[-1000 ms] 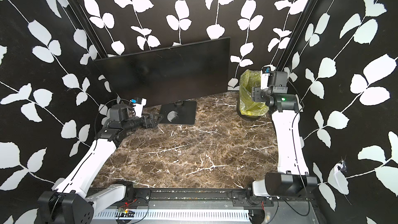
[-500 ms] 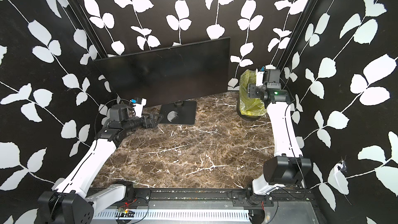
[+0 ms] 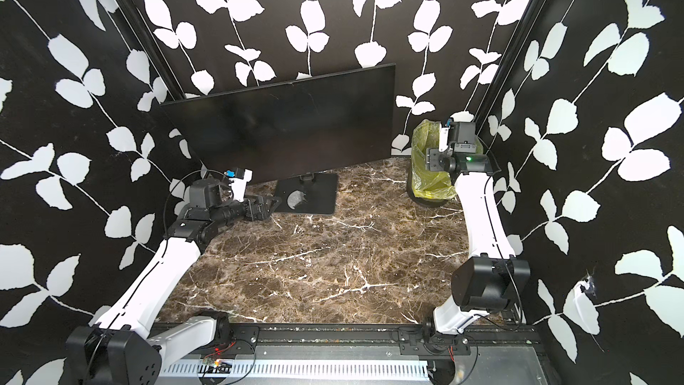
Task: Remove the sticky note from the monitor
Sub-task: Place the sticky note in the trash bin.
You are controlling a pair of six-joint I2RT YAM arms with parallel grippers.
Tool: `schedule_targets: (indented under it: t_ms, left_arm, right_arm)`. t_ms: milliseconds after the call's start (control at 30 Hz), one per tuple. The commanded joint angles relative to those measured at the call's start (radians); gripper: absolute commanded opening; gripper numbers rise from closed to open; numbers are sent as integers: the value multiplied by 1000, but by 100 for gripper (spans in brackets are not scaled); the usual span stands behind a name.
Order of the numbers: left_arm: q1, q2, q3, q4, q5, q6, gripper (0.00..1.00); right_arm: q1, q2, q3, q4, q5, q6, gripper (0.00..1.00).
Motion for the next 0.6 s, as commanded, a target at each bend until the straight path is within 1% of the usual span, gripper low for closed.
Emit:
schedule_targets:
  t_ms: [0, 200, 267, 433, 567]
  left_arm:
    - [6, -4, 10, 20, 15, 9, 99]
    - [5, -4, 5, 23, 16, 7, 99]
    - [6, -5, 1, 22, 16, 8, 99]
    - [6, -1, 1, 24, 18, 10, 98]
    - [6, -2, 5, 20, 16, 14, 99]
  right_arm:
    - [-8, -14, -4, -12, 84, -25, 75]
    - [-23, -11, -20, -49, 187, -30, 75]
    - [-36, -13, -24, -62, 198, -23, 76]
    - [-83, -10, -25, -80, 108, 19, 76]
    - [-87, -11, -24, -116, 55, 38, 76]
